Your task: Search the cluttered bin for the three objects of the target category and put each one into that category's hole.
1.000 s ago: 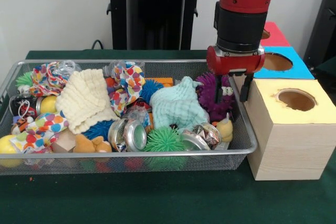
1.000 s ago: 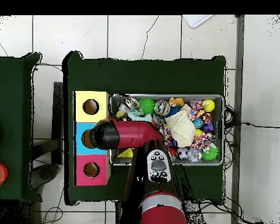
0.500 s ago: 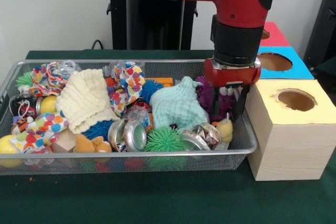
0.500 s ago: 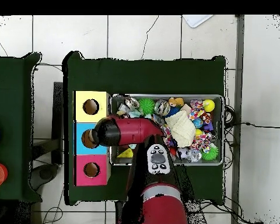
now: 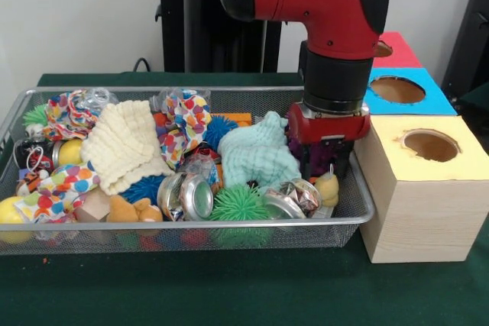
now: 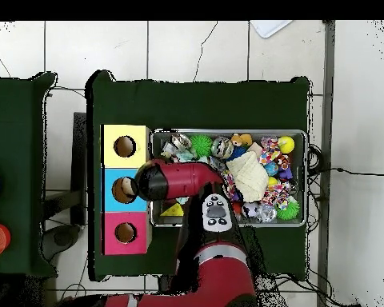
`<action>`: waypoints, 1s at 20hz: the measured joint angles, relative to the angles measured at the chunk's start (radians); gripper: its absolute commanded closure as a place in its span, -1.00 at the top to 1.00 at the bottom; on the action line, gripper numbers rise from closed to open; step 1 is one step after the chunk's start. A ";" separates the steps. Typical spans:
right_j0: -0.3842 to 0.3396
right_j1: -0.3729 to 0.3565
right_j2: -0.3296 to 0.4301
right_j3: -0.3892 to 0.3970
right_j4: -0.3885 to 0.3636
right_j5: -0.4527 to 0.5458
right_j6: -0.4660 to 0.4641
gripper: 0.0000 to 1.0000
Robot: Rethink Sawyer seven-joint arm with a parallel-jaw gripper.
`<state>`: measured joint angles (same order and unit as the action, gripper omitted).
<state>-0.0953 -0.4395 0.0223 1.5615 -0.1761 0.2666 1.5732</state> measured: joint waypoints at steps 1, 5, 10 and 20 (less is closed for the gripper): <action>-0.001 0.004 0.000 0.000 -0.003 -0.005 0.000 1.00; -0.007 0.034 -0.001 -0.004 -0.015 -0.034 0.000 1.00; -0.013 0.055 -0.001 -0.013 -0.015 -0.057 0.000 -1.00; -0.013 0.069 0.014 -0.023 -0.015 -0.058 0.000 -1.00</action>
<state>-0.1083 -0.3701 0.0366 1.5385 -0.1909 0.2090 1.5732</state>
